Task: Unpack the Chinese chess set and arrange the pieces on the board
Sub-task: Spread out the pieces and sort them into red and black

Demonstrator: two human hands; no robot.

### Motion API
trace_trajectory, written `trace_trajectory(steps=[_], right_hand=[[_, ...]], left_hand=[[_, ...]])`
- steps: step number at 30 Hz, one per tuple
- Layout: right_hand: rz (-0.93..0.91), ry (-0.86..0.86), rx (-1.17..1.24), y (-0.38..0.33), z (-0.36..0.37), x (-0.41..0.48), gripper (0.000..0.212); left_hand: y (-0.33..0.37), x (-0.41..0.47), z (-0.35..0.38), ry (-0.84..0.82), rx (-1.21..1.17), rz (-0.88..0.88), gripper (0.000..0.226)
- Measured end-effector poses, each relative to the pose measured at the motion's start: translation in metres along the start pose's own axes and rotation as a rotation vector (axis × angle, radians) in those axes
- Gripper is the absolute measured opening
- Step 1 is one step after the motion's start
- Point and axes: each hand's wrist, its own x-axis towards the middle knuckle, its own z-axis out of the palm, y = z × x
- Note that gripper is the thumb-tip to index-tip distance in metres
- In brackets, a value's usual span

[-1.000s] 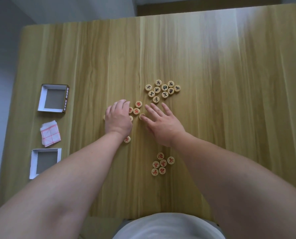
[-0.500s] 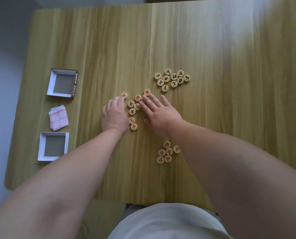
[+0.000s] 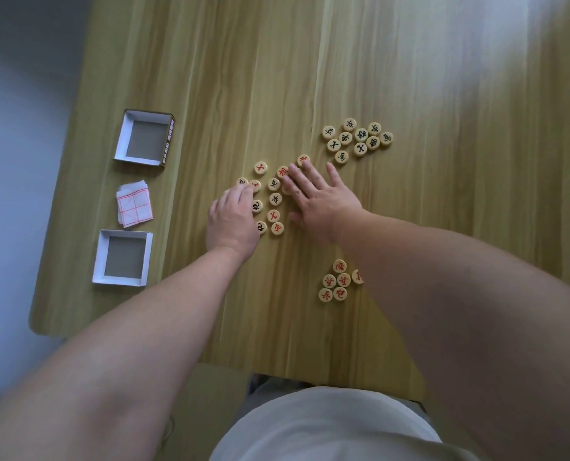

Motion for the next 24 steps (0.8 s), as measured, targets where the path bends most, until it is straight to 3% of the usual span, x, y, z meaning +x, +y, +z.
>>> trace_trajectory(steps=[13,24], right_hand=[[0.079,-0.023,-0.006,-0.015,0.015,-0.044,0.07],[0.093,0.139,0.009,-0.033,0.01,-0.089,0.043]], left_hand=[[-0.004,-0.016,-0.006,-0.013,-0.026,0.019,0.056],[-0.015,-0.022,-0.014,-0.051,-0.023,0.009,0.044]])
